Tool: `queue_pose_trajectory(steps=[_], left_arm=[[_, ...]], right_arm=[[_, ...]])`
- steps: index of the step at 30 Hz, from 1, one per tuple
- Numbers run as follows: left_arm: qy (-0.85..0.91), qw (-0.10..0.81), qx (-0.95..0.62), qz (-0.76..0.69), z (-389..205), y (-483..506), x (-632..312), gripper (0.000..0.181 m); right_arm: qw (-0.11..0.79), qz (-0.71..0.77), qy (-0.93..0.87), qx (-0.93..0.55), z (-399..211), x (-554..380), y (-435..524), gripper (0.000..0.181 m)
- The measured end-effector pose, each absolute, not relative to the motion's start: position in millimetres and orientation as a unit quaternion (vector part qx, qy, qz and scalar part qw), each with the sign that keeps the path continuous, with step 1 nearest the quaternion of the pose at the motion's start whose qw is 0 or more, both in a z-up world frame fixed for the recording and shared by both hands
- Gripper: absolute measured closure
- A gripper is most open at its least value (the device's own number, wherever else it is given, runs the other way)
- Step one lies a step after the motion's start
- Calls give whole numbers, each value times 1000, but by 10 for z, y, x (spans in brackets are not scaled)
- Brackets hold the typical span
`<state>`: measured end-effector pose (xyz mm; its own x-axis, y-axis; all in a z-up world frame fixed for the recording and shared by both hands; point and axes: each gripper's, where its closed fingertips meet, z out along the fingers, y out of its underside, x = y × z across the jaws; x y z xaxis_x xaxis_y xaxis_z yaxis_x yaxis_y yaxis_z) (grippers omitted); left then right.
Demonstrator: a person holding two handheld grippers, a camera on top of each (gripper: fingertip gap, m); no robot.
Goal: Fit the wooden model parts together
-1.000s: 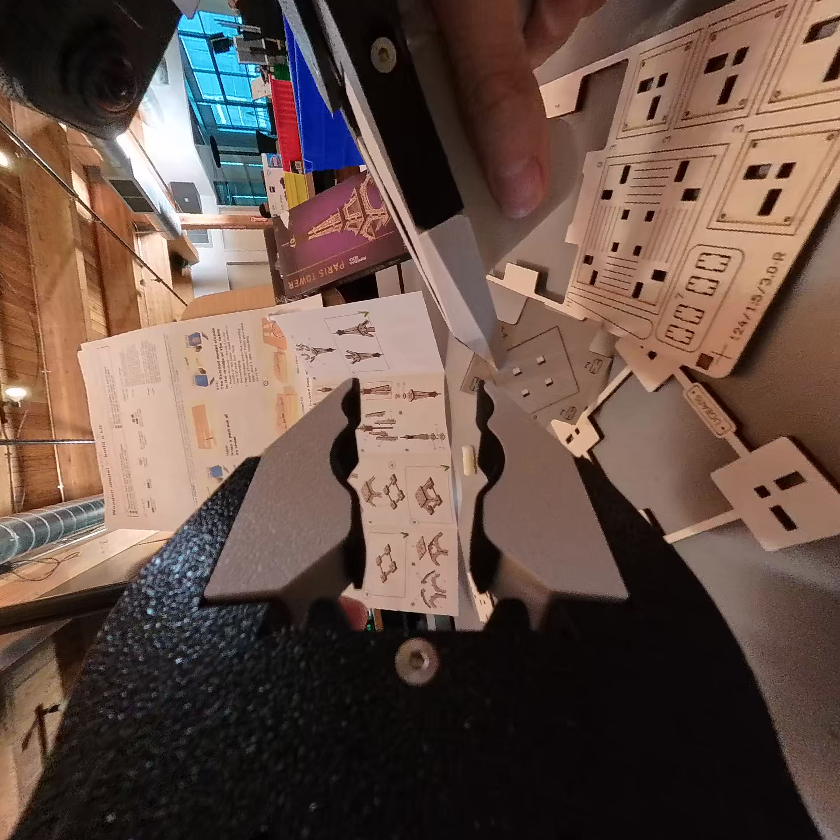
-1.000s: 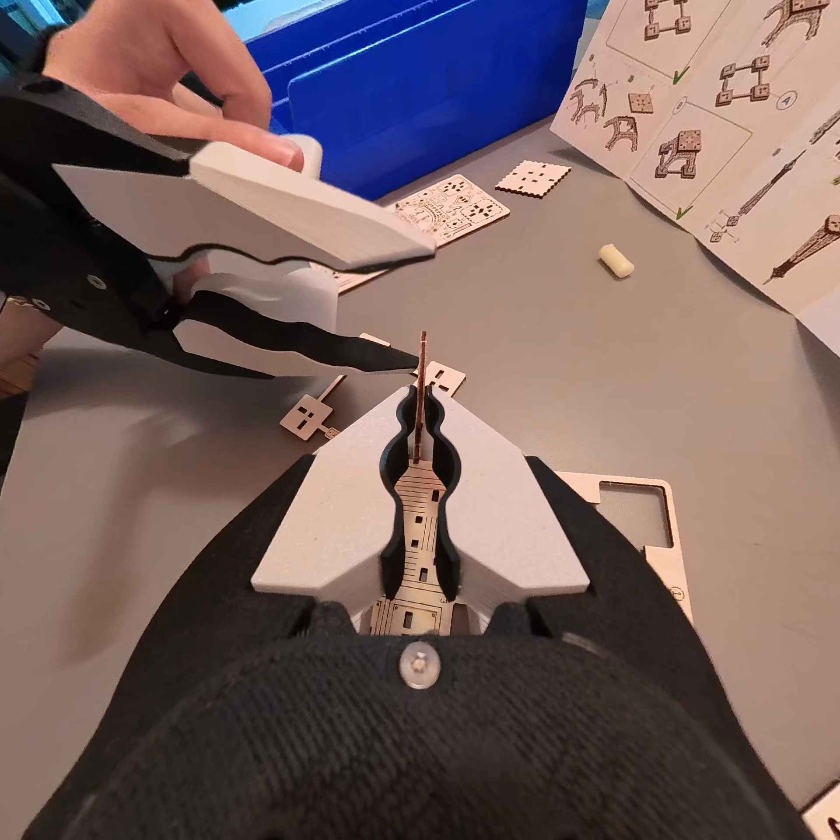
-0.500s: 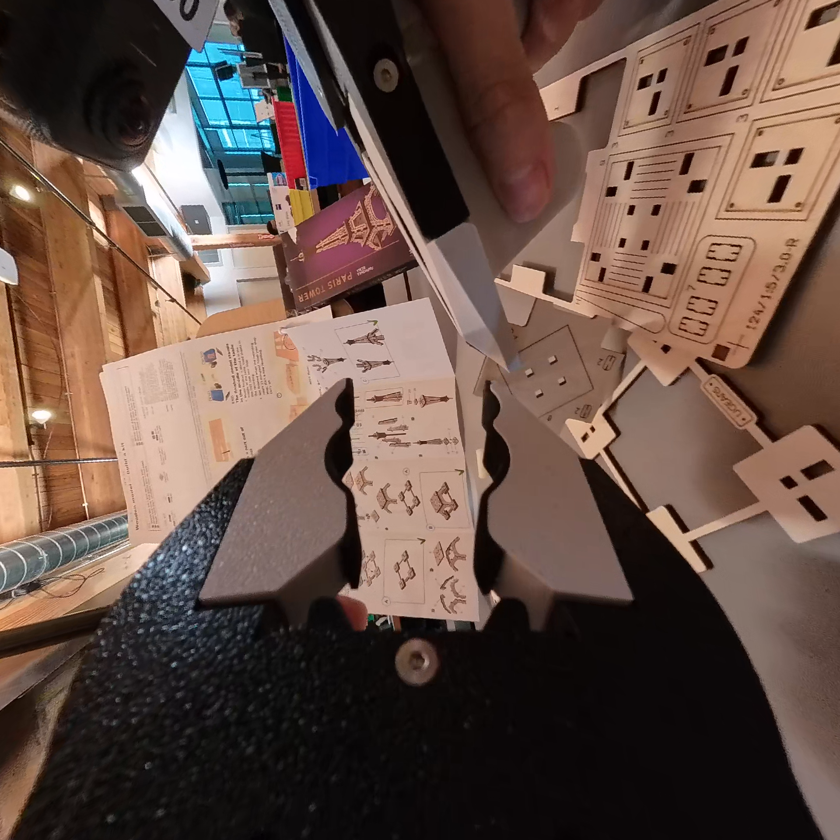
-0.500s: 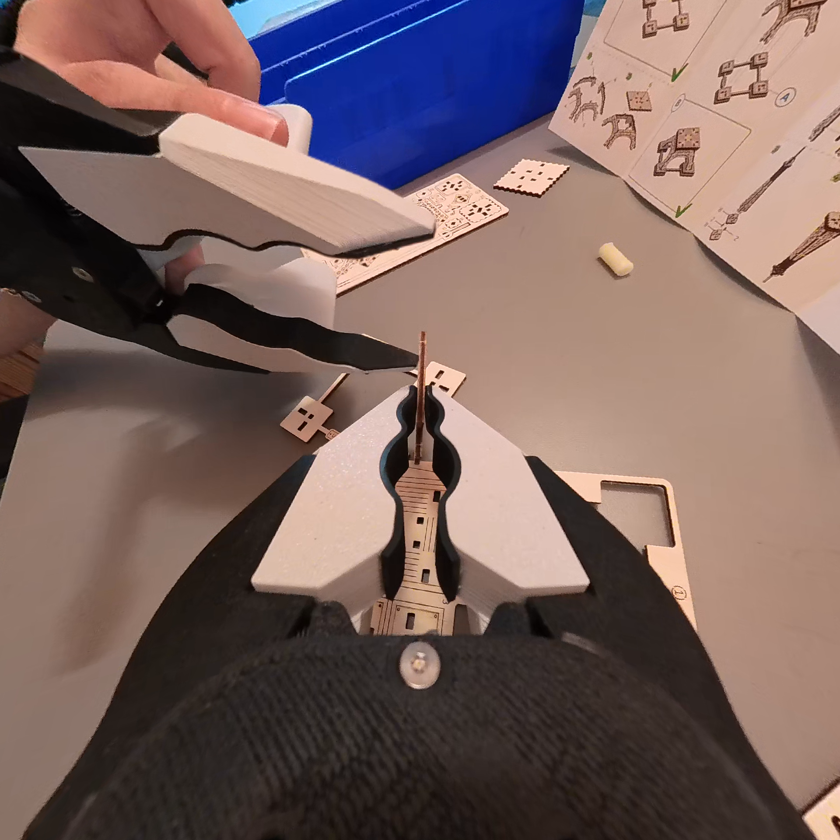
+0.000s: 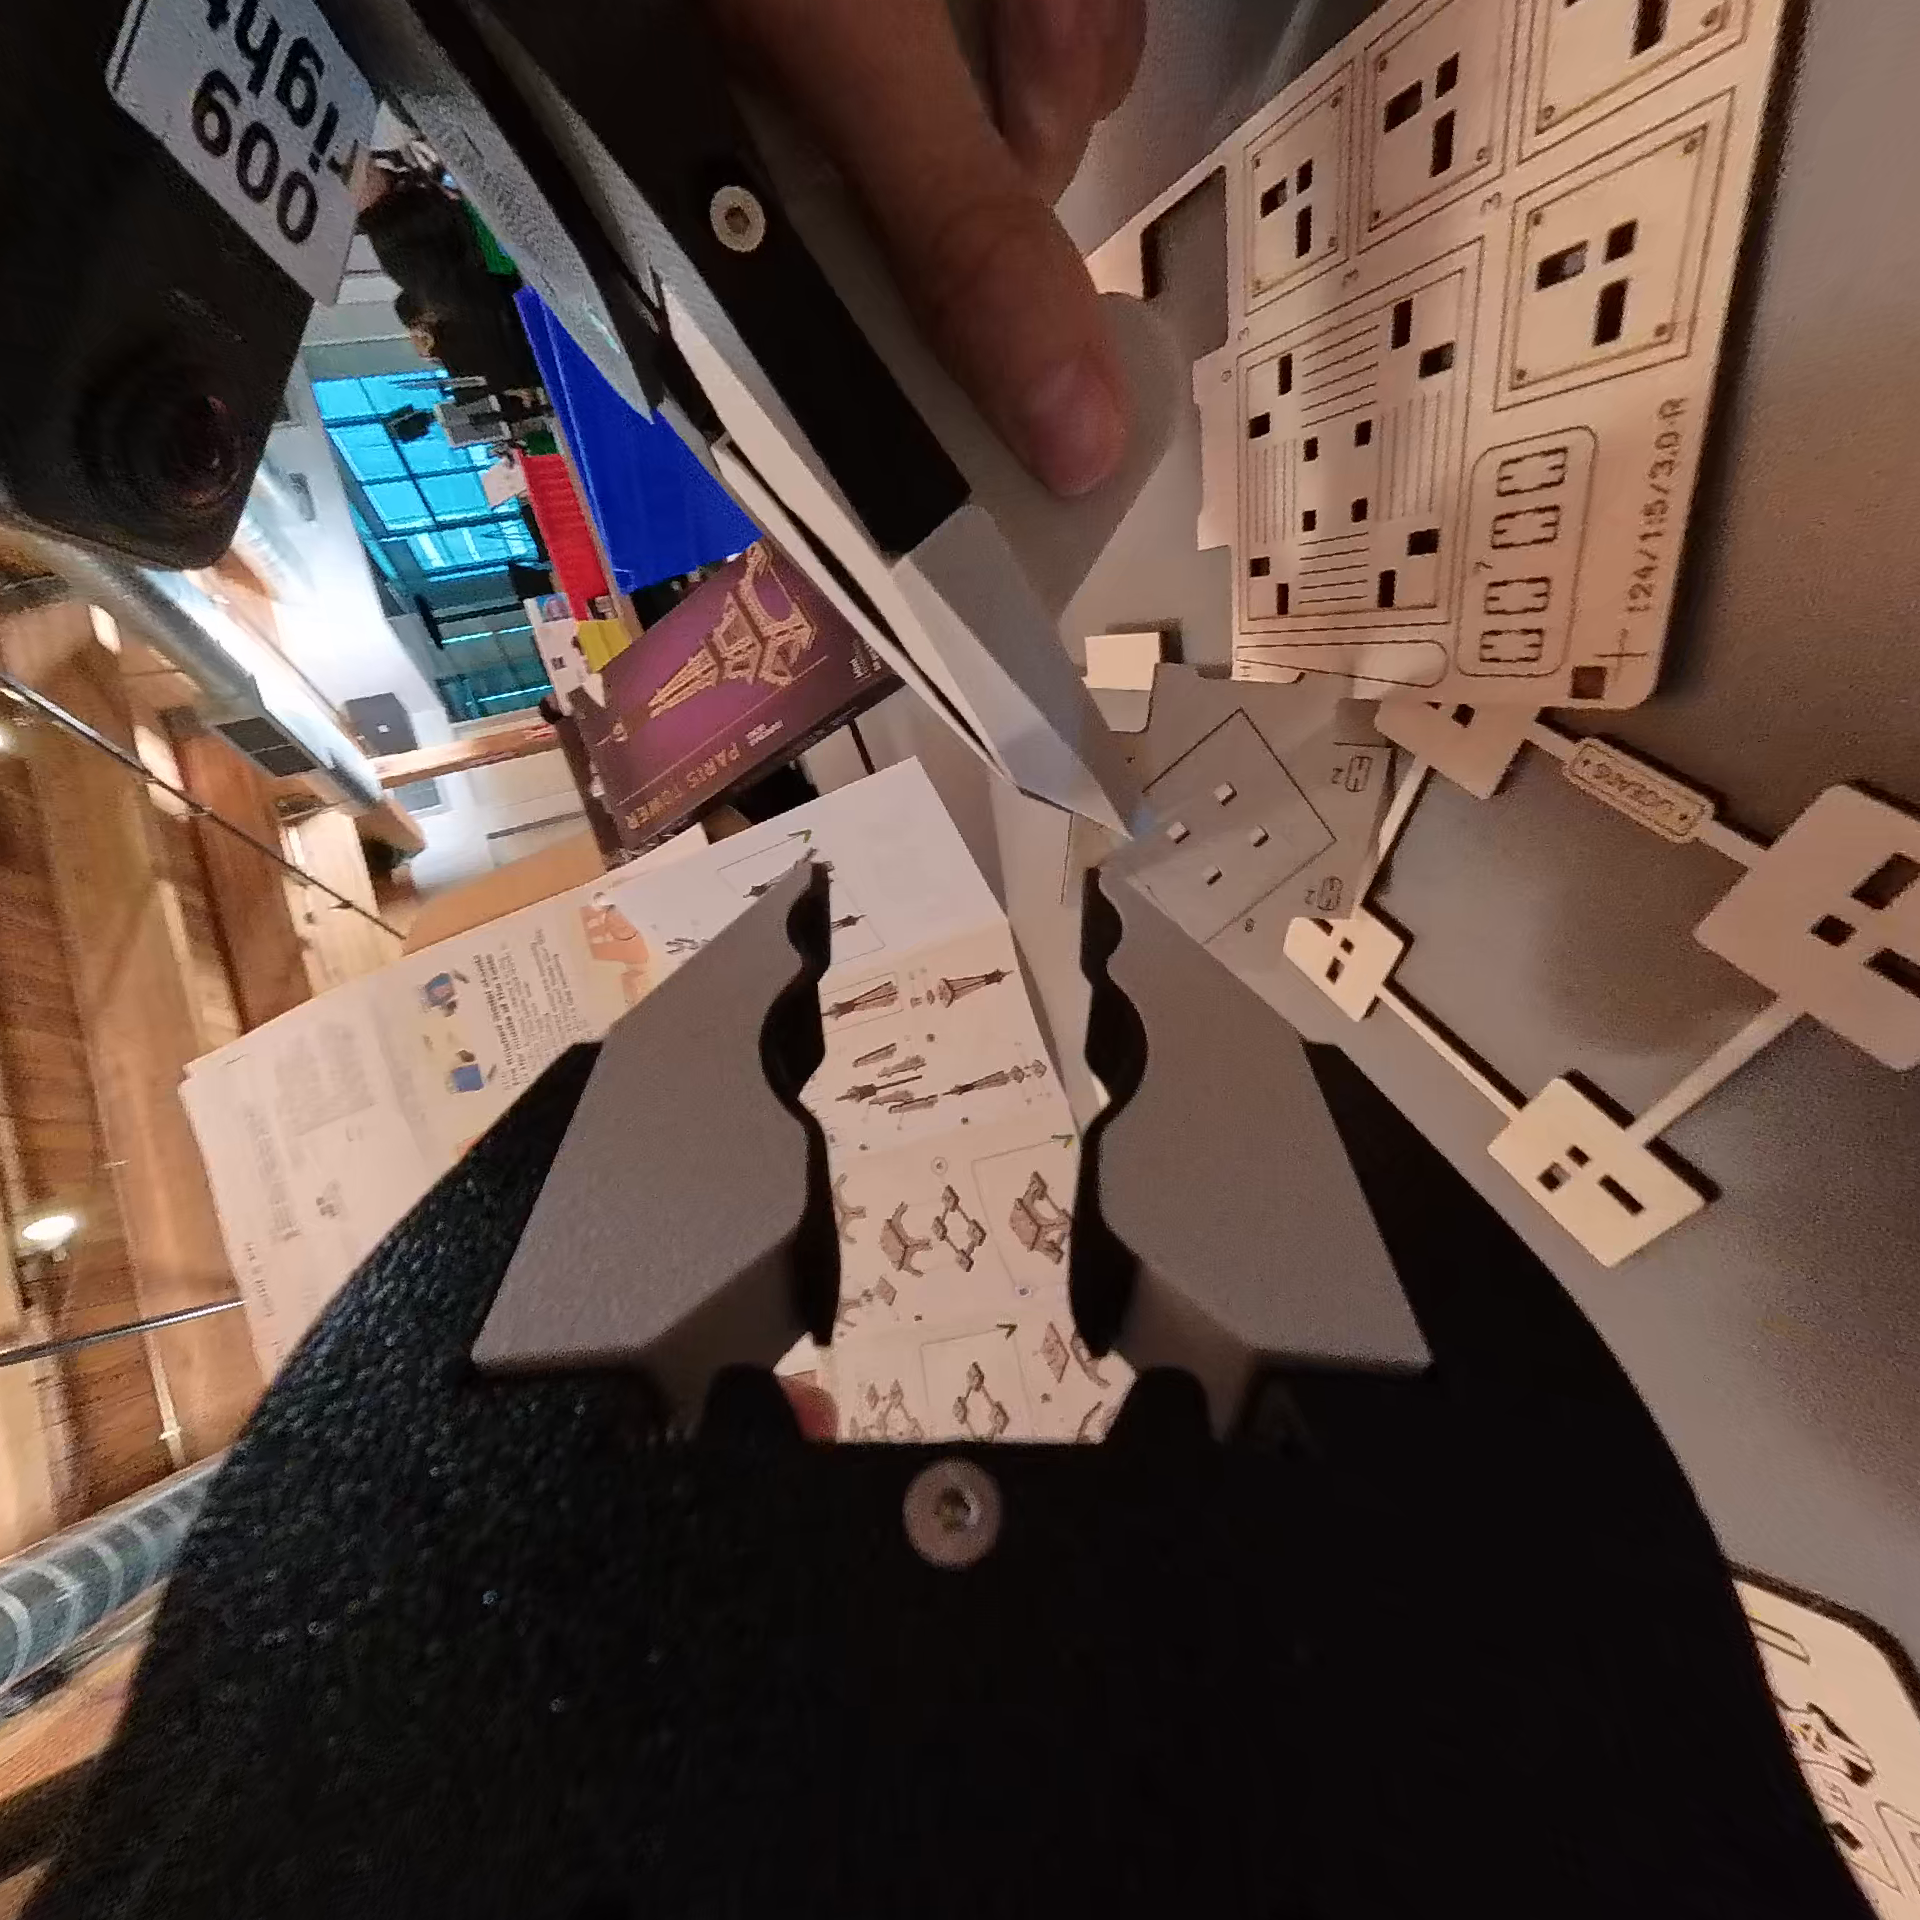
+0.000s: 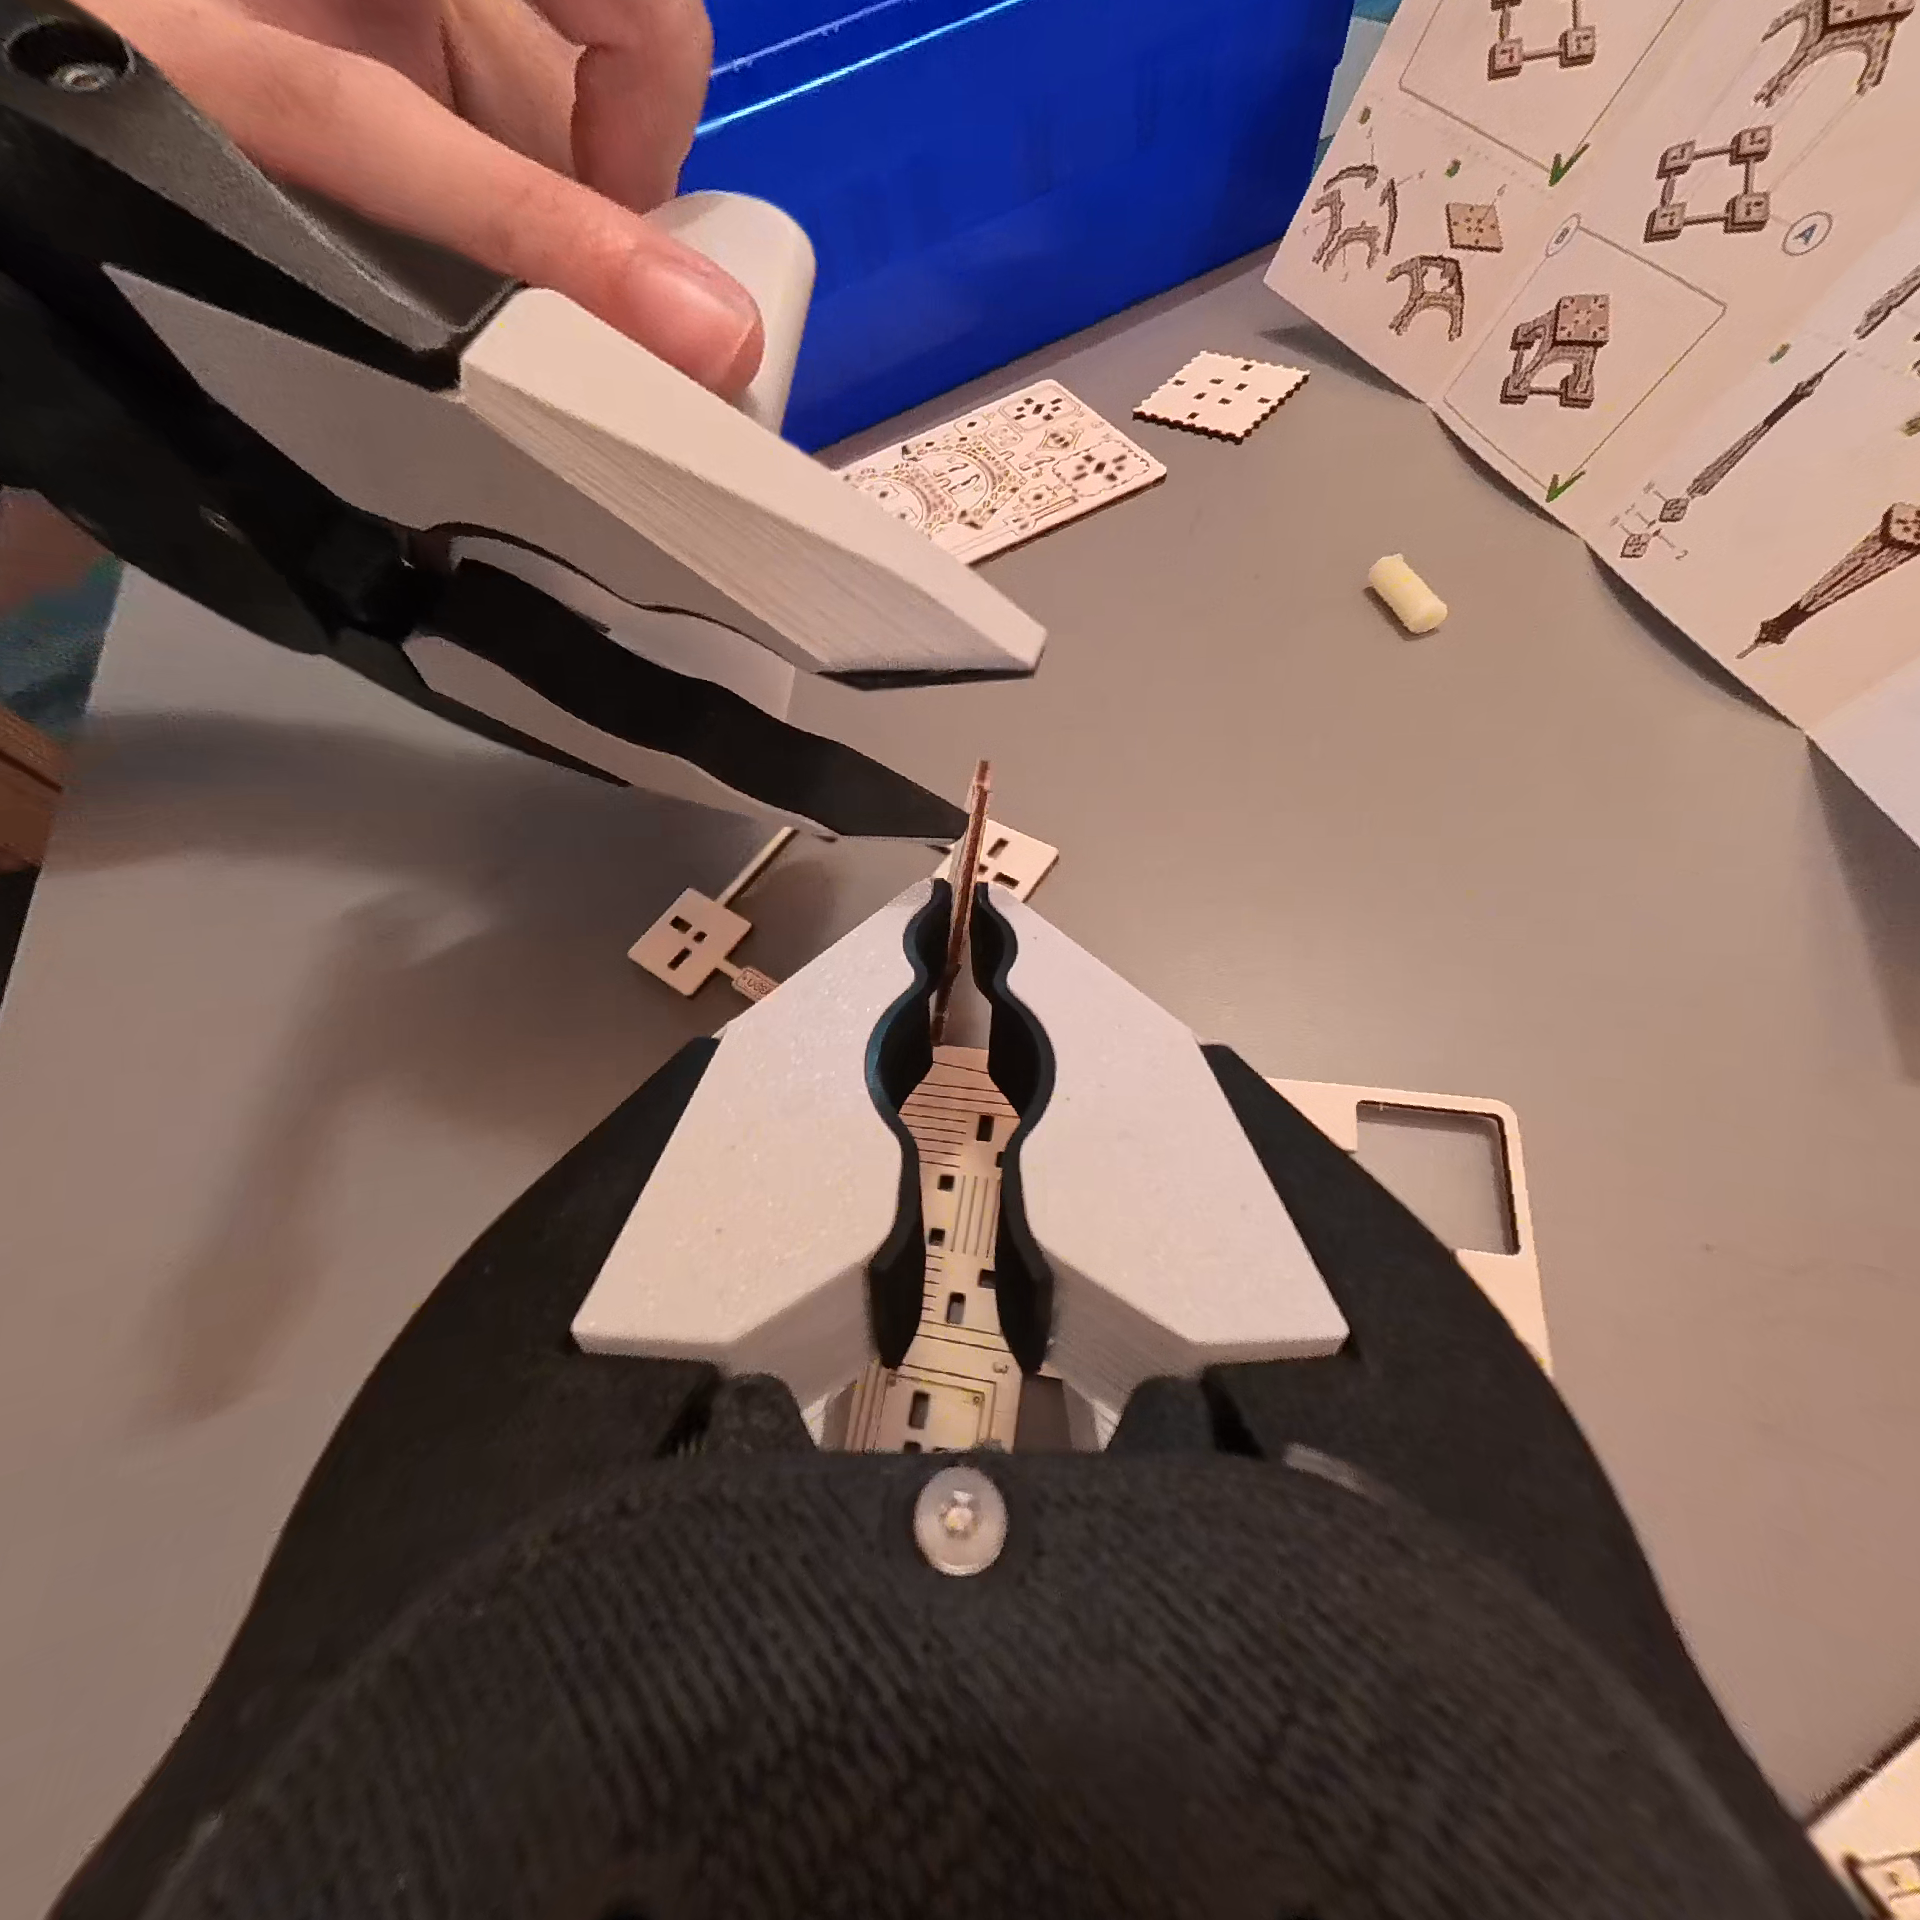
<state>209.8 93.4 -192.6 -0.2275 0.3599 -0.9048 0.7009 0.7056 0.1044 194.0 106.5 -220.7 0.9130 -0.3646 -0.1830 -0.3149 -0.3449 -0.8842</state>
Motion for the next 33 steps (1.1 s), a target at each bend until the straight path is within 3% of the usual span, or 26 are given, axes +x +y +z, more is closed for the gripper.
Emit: queue_pose_trajectory(steps=[9,18,26,30,33], left_arm=[[784,492,338,-170,-1879,906,2163,121],[805,454,353,-147,-1994,852,2246,130],[874,293,350,-167,-2277,672,2403,128],[902,193,358,-148,-2457,622,2431,137],[912,155,352,-145,-2423,553,2501,118]], right_arm=[[542,-6,233,-808,-2213,1972,1059,180],[539,14,255,-803,-2253,2041,1027,179],[506,101,336,-788,-2446,2114,892,177],[497,196,389,-751,-2527,2154,839,177],[507,228,393,-732,-2500,2163,815,177]])
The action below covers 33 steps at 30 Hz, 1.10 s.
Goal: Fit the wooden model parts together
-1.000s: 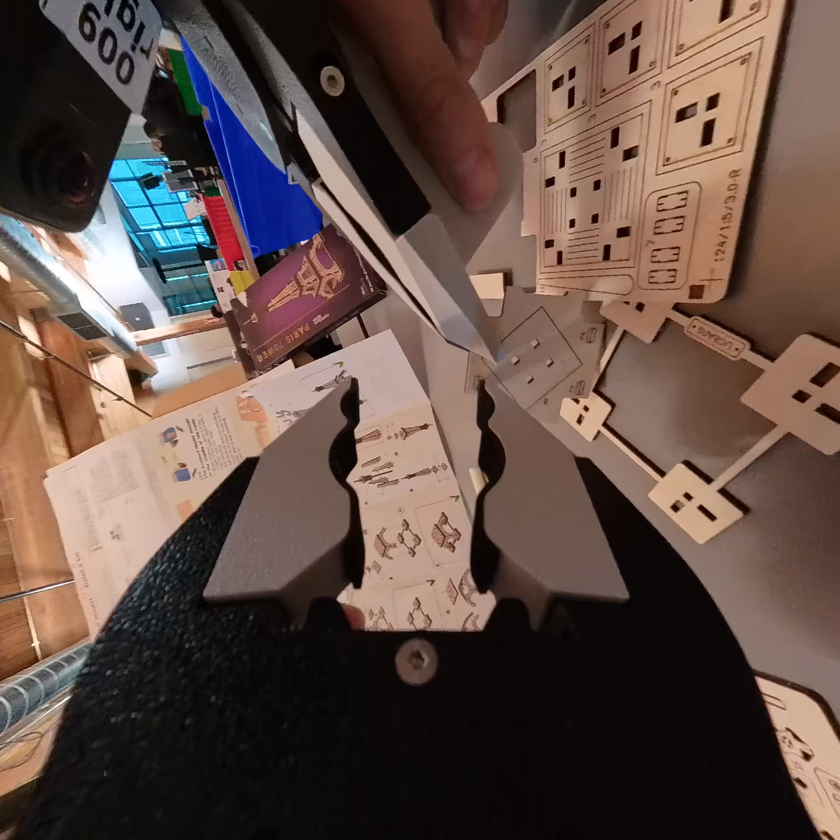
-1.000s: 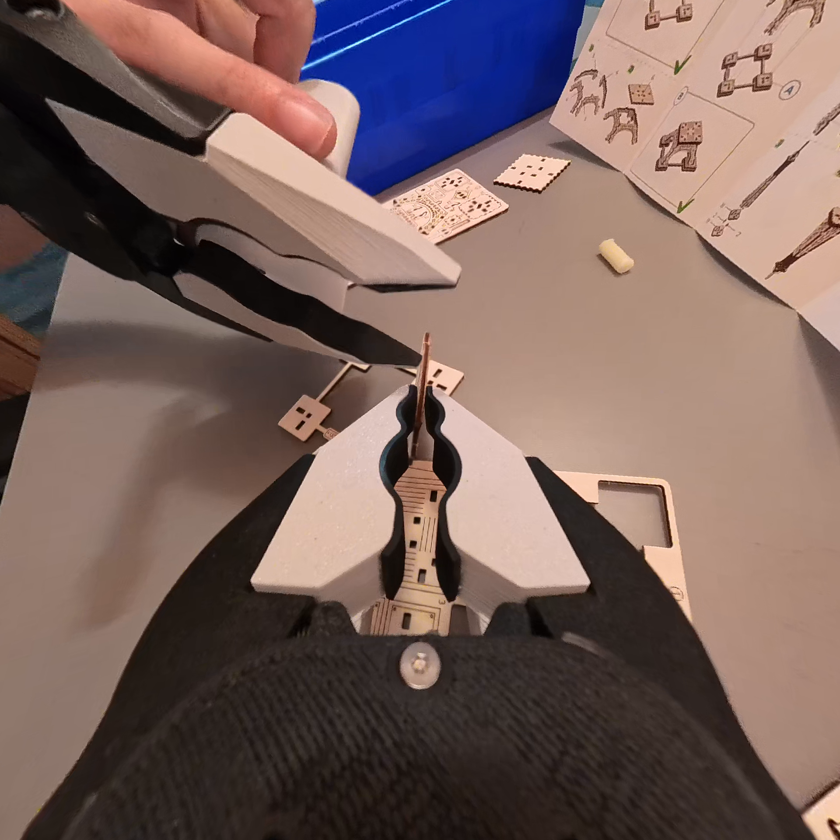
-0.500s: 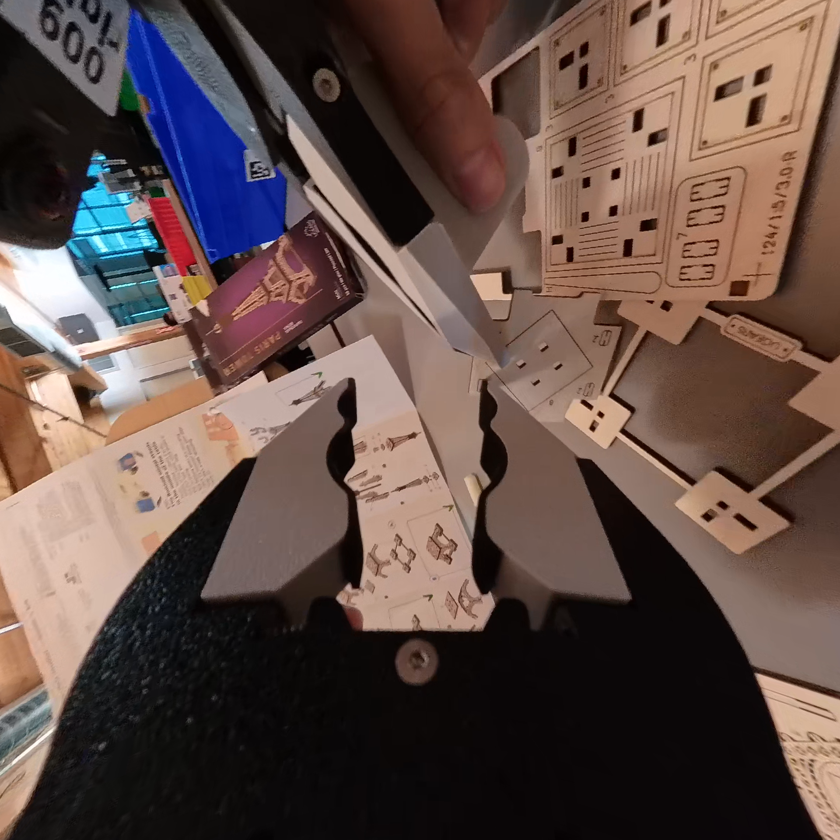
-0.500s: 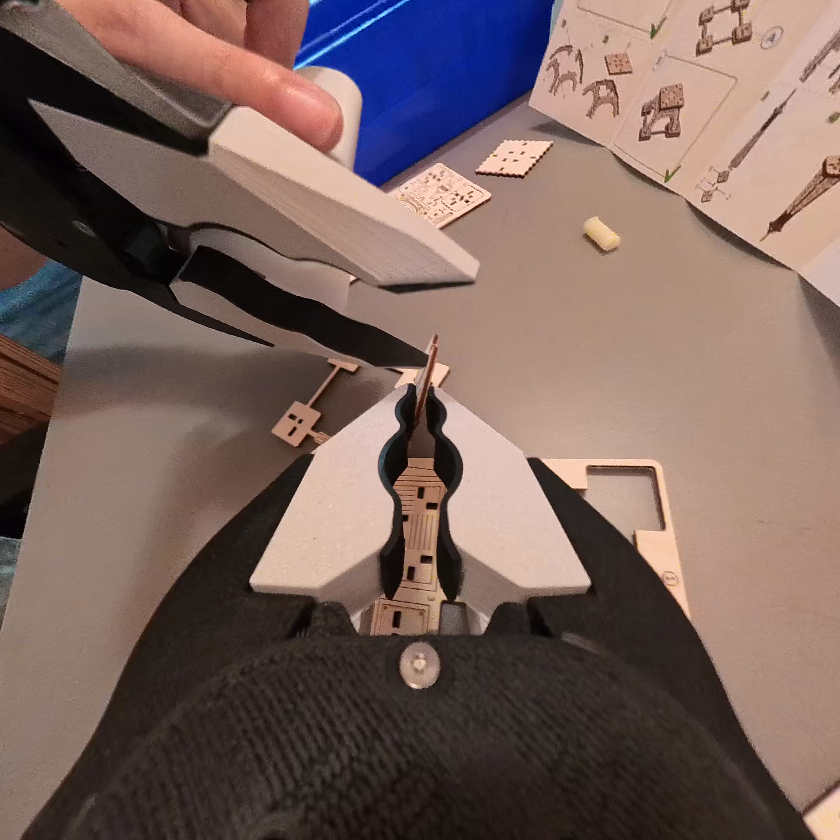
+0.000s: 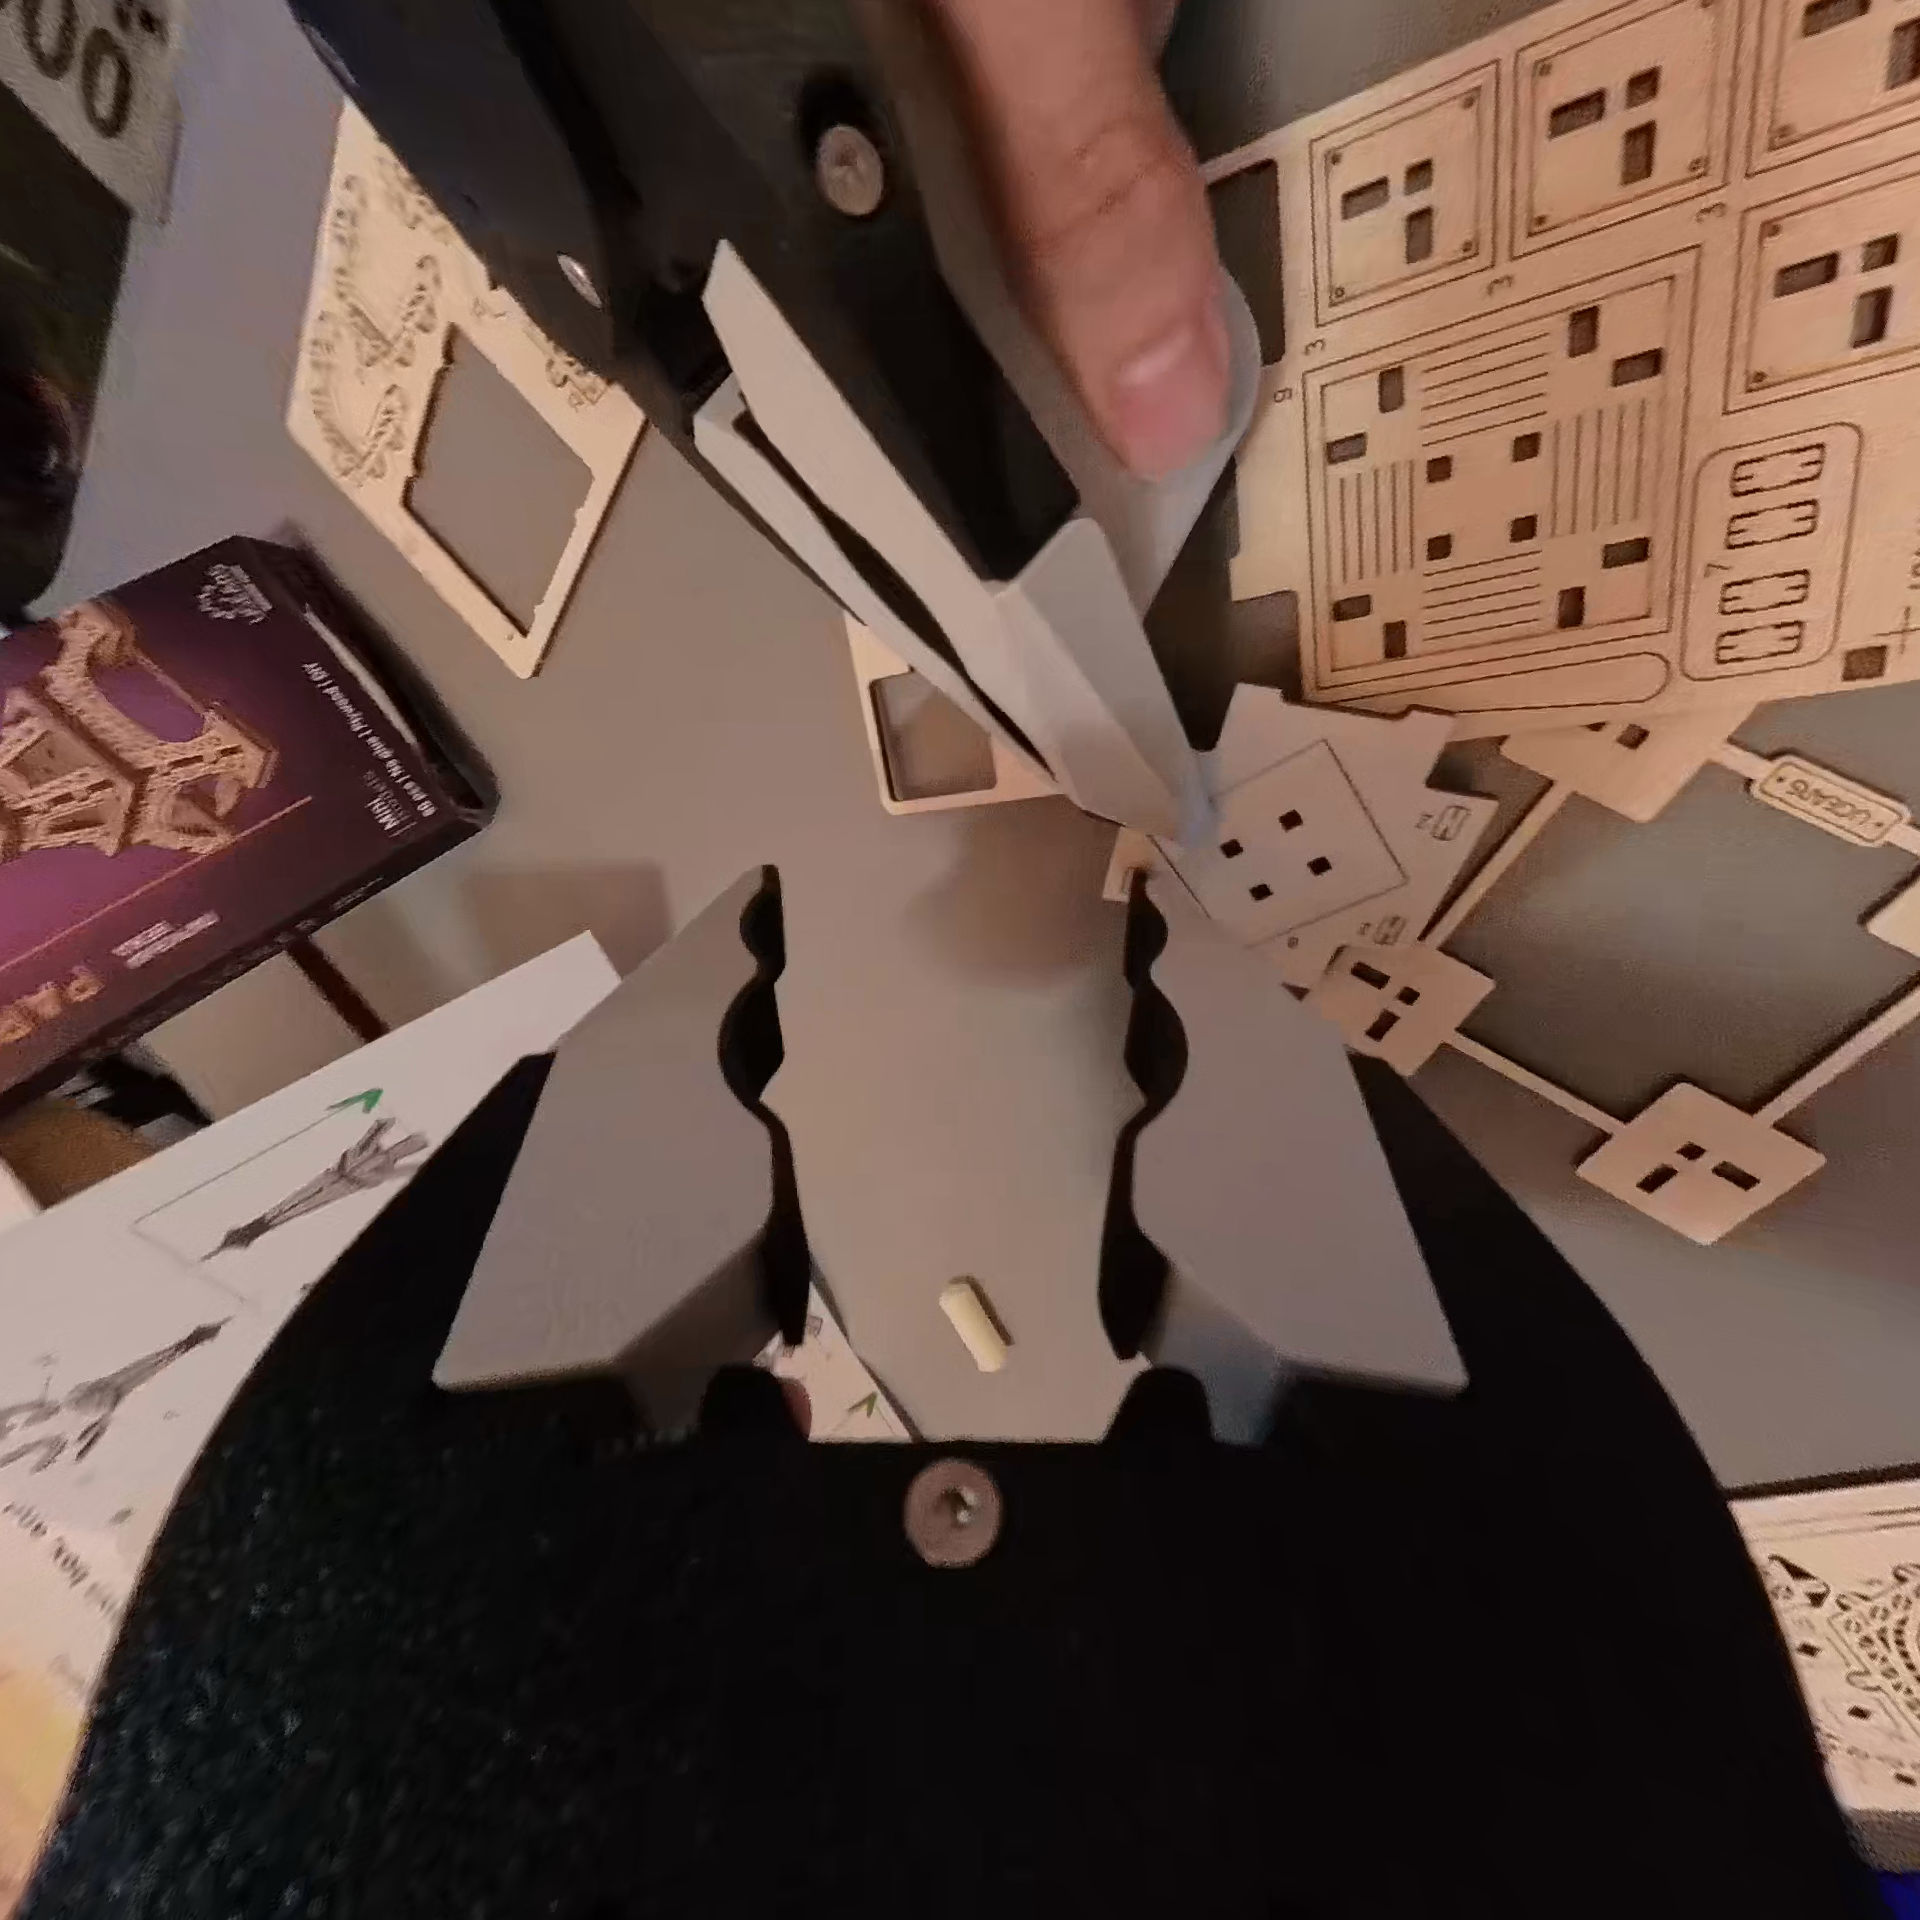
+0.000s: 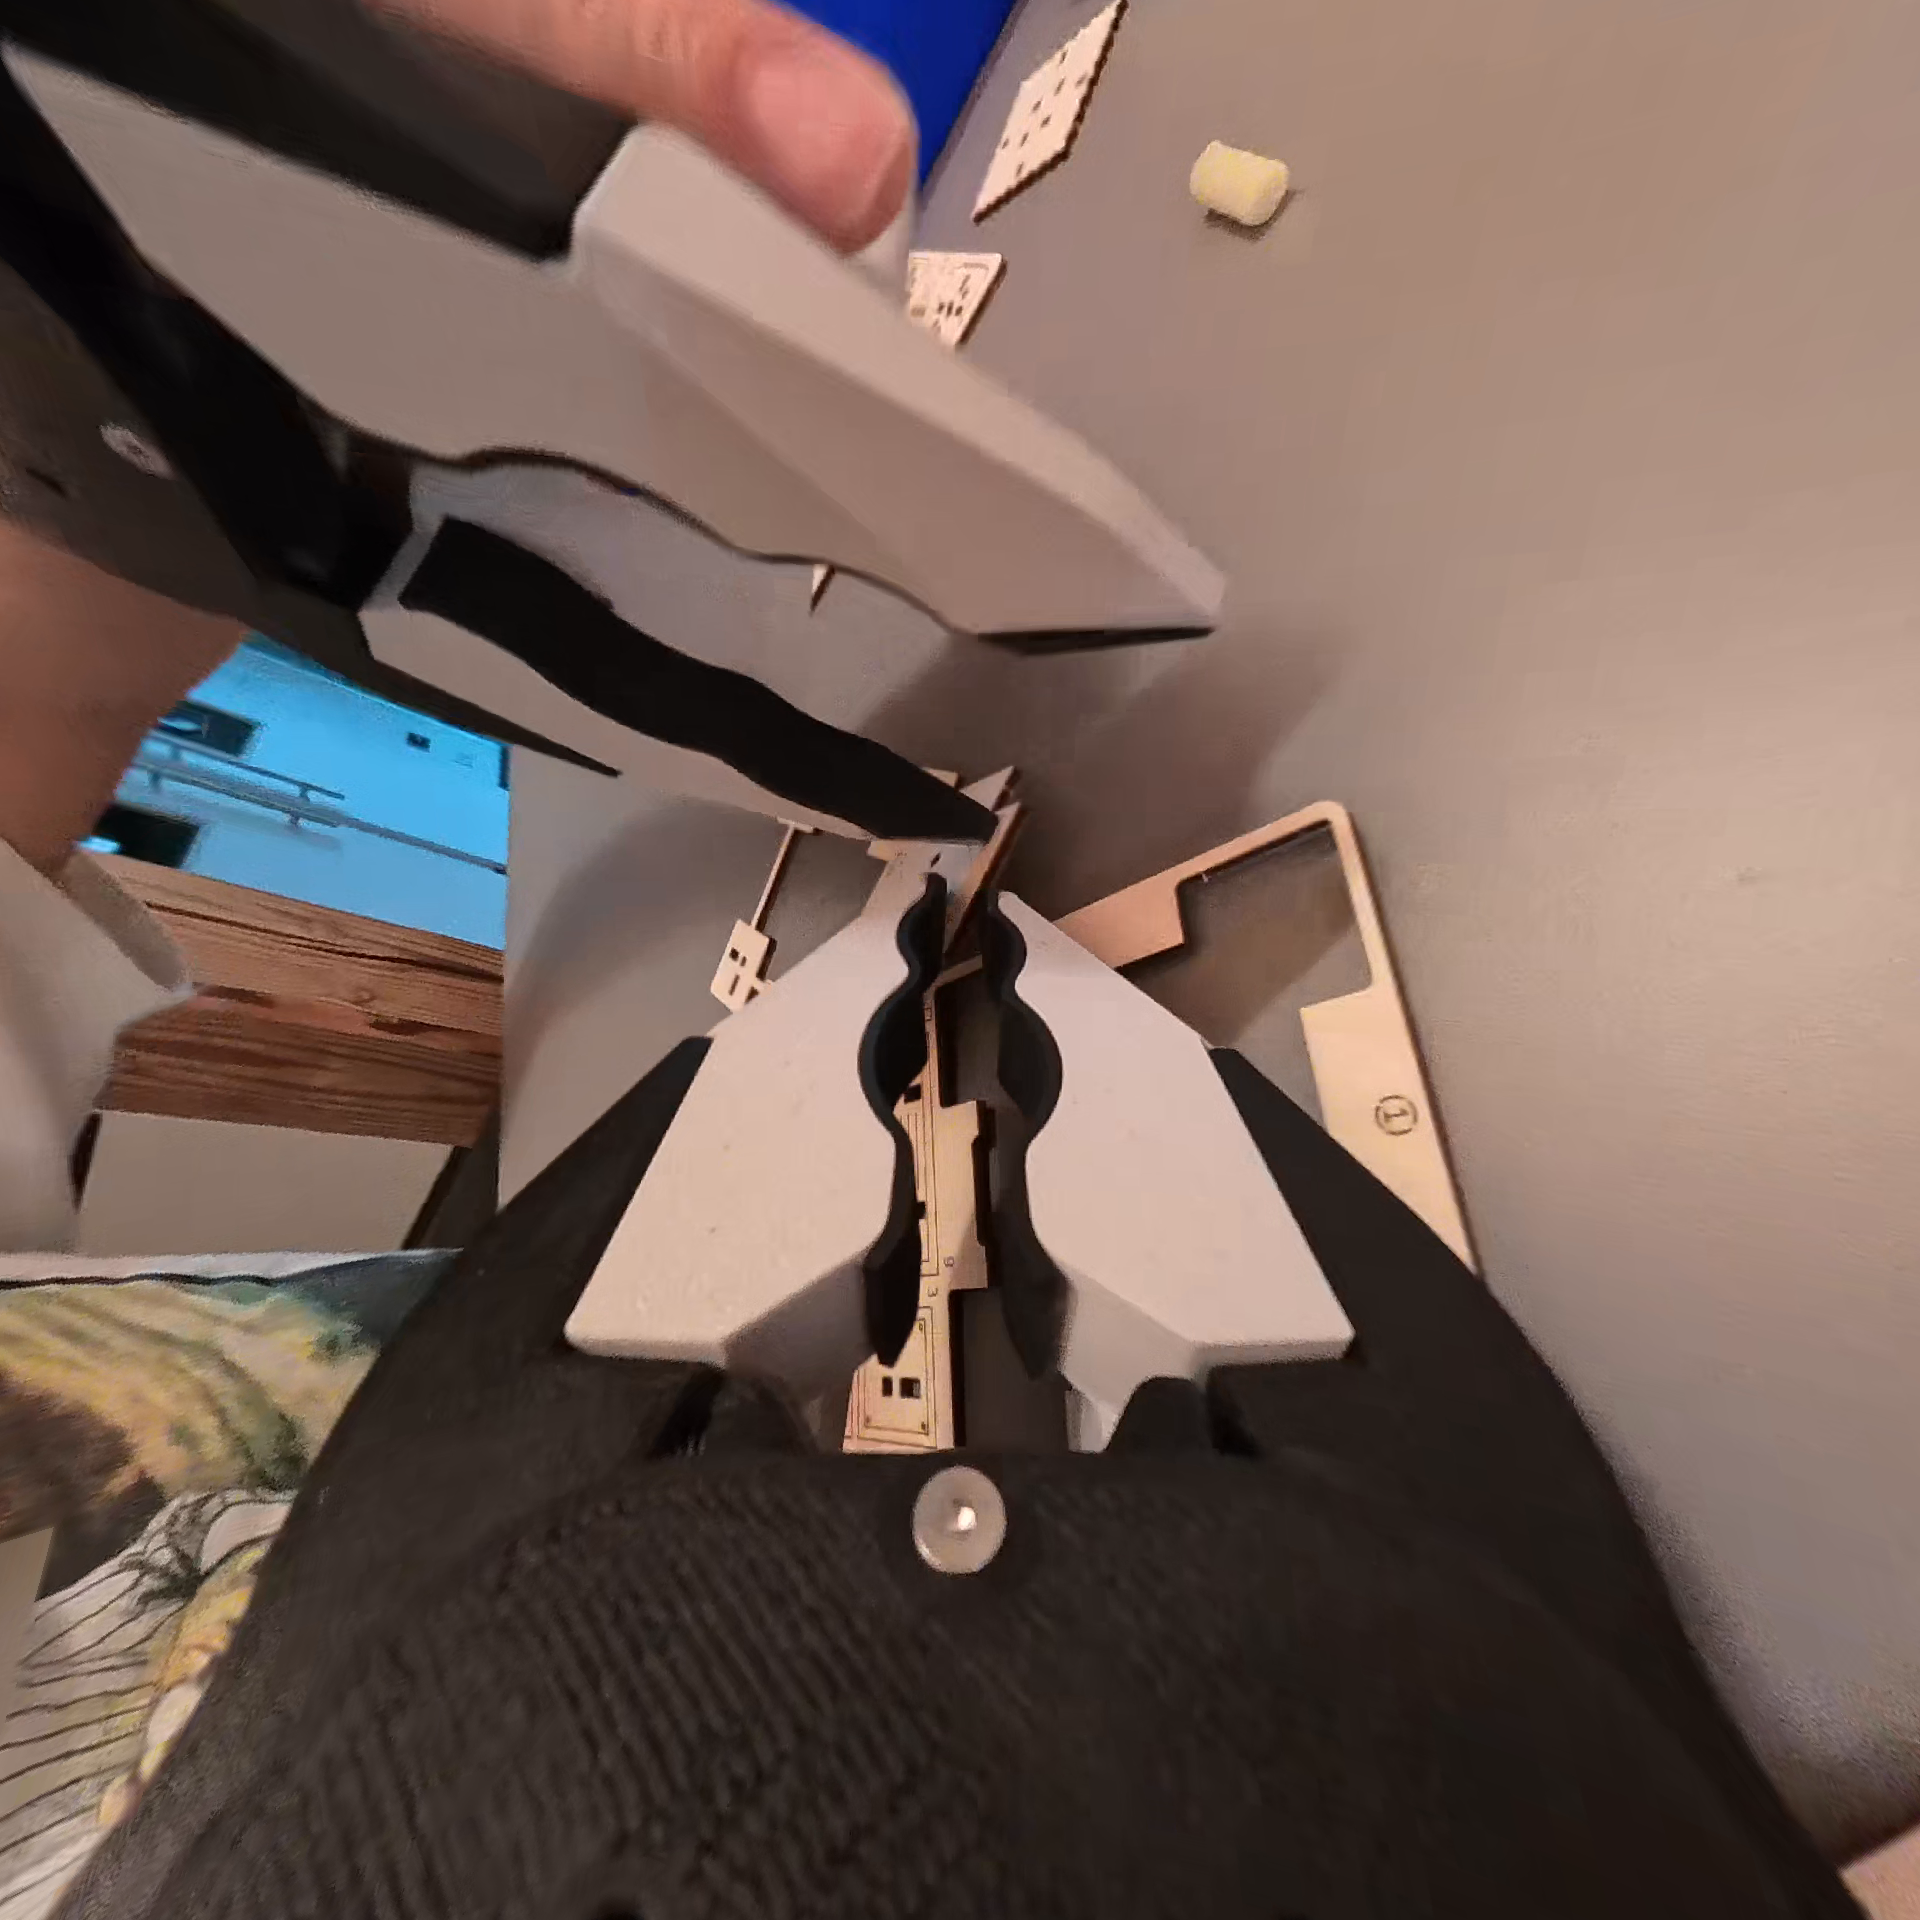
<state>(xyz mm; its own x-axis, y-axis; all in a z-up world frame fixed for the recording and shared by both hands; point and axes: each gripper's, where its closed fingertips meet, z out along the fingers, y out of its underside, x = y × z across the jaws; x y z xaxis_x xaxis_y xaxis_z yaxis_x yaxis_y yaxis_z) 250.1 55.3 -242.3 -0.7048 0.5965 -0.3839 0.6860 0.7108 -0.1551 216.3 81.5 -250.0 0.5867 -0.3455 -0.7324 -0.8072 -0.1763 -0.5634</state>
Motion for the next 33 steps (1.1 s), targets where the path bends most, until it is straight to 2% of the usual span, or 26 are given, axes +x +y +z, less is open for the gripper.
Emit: queue_pose_trajectory(steps=[2,5,13,22,33], left_arm=[[917,118,354,-139,-2471,548,2480,119],[921,101,348,-144,-2476,517,2516,109],[916,93,339,-193,-2492,544,2483,115],[923,50,316,-216,-2467,496,2578,94],[932,18,293,-215,-2453,500,2617,87]], right_arm=[[501,229,388,-739,-2512,2145,818,177],[500,229,387,-740,-2516,2141,817,176],[492,231,379,-749,-2533,2126,818,177],[495,235,378,-746,-2524,2126,821,177],[497,243,376,-743,-2517,2127,826,177]])
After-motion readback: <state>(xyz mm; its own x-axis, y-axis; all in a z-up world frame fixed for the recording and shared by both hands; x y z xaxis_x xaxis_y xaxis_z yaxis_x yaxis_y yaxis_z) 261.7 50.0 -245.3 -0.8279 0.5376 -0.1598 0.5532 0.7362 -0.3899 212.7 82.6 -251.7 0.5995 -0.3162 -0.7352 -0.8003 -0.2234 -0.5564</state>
